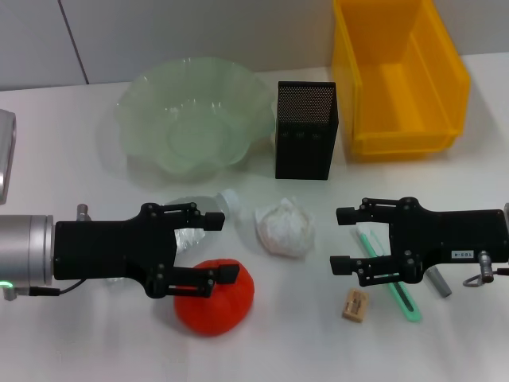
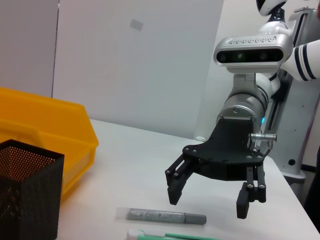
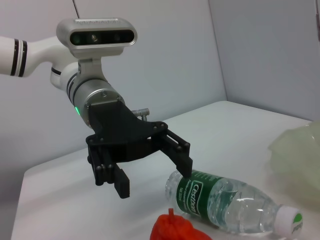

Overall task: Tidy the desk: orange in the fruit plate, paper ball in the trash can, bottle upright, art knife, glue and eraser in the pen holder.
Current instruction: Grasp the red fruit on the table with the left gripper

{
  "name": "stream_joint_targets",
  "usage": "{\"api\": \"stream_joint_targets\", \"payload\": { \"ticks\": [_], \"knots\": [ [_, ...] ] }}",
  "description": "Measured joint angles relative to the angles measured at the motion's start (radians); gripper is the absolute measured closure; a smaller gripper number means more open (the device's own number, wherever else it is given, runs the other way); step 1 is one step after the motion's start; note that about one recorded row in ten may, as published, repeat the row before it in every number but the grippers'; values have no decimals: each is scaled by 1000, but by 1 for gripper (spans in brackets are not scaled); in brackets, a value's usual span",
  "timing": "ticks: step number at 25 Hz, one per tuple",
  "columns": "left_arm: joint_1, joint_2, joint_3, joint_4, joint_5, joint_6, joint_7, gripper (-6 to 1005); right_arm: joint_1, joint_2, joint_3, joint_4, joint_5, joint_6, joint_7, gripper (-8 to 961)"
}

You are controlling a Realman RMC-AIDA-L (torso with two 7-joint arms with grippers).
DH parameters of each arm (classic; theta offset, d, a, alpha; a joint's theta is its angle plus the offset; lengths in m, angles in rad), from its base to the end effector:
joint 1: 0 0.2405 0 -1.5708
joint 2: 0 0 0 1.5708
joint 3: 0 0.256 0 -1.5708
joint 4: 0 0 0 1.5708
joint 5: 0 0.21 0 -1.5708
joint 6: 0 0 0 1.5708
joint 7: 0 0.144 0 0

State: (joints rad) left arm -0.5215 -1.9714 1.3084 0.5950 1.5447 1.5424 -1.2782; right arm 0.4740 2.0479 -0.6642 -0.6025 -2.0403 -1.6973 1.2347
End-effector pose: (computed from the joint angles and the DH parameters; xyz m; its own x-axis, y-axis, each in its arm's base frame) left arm -0.2303 0.3125 -0.0262 0.8598 0.2041 0.4681 0.2152 -0.9761 0.0303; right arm 0.2806 0.2951 0.0026 0.8159 -0.2895 -0.5006 -0.3755 -0.9235 -0.0780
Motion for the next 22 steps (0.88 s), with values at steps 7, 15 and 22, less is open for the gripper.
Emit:
{"api": "stream_joint_targets", "payload": {
  "ticks": [7,15,22],
  "knots": [
    [0,2,0,0,0,-1,0,210,0,0,0,0,0,0,0,121],
    [-4,6,0,25,12,8,-7,226,-3,0,0,0,0,-1,6,121],
    [-18,2,-5,142,151,1,-84,240,-9,1,0,0,0,-1,8,121]
  ]
}}
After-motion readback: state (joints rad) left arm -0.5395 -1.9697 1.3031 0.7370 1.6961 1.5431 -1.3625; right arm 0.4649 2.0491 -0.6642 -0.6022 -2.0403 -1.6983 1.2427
